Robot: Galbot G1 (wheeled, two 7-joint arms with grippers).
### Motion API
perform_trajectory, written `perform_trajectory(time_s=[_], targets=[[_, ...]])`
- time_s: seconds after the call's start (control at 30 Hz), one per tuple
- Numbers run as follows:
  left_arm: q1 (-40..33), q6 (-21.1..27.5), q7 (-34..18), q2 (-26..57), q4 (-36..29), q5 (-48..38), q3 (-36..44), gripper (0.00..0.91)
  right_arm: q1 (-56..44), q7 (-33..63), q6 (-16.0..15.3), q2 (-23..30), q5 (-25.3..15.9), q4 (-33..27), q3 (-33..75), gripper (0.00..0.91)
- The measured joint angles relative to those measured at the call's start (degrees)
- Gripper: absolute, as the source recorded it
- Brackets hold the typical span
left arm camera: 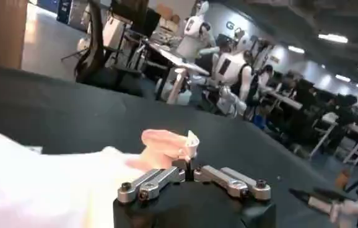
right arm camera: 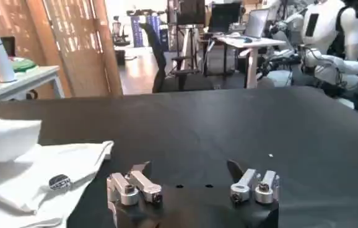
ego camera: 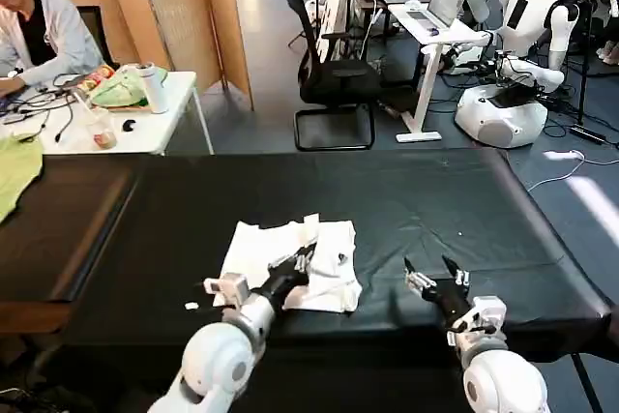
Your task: Fold and organize the clothes.
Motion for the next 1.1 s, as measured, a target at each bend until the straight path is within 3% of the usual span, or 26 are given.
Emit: perform_trajectory(time_s=[0.13, 0.17, 0.43, 0.73, 1.1], targets=[[0.0, -0.7, 0.4, -1.1, 1.0, 1.5, 0.8, 0.0, 0.0, 0.0, 0.0, -0.2, 0.0, 0.0, 0.0, 0.878], [0.0, -0.9, 0.6, -1.5, 1.2, 2.0, 0.9, 0.878, 0.0, -0.1, 0.0, -0.3, 0.0, 0.0, -0.1, 0.878], [-0.3, -2.3, 1.5, -3.3, 3.4, 3.7, 1.7, 0.878, 0.1, -0.9, 1.0, -1.4, 0.8, 0.0, -1.8, 0.878], [-0.4, -2.3, 3.0, -3.5, 2.4, -4.6, 0.4, 0.878, 2.6, -1.1, 0.8, -4.5, 2.9, -1.3, -5.9, 0.878], [1.3, -5.7, 3.1, 2.9, 0.6, 5.9, -7.5, 0.878, 11.8, -1.7, -0.6, -3.8, 0.8, -7.0, -16.7, 0.878]])
